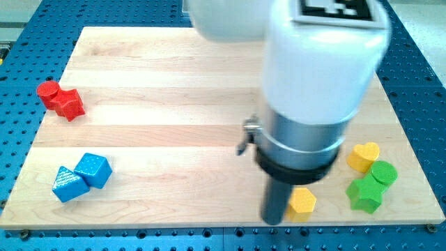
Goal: Move the blue blocks towards the group of blocks
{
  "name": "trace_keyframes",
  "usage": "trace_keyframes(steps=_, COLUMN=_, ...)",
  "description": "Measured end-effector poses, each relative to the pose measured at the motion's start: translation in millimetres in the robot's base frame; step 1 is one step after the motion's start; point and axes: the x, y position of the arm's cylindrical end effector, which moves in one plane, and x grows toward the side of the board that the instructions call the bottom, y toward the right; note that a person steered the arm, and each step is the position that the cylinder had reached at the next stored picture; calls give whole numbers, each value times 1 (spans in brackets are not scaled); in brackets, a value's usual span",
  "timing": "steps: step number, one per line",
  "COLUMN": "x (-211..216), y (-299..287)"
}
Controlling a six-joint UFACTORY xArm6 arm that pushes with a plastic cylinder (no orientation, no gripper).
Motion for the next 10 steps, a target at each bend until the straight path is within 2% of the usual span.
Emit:
trace_keyframes(steps=1, x=-1, y=58)
trace_keyframes(steps=2, x=-12, y=52)
trace_keyframes(steps=3, x=-10, y=-66)
trace_keyframes(steps=4, x=0, y=-210)
trace_keyframes(steps=5, x=-3, y=-314)
trace_keyframes(steps=6, x=-34, y=-293)
trace_keyframes(steps=7, x=-56, y=-318)
trace_keyframes(steps=8, x=-44, y=-366)
trace_keyframes(steps=9, x=-64, y=-383)
trace_keyframes(steps=10, x=-82, y=-356)
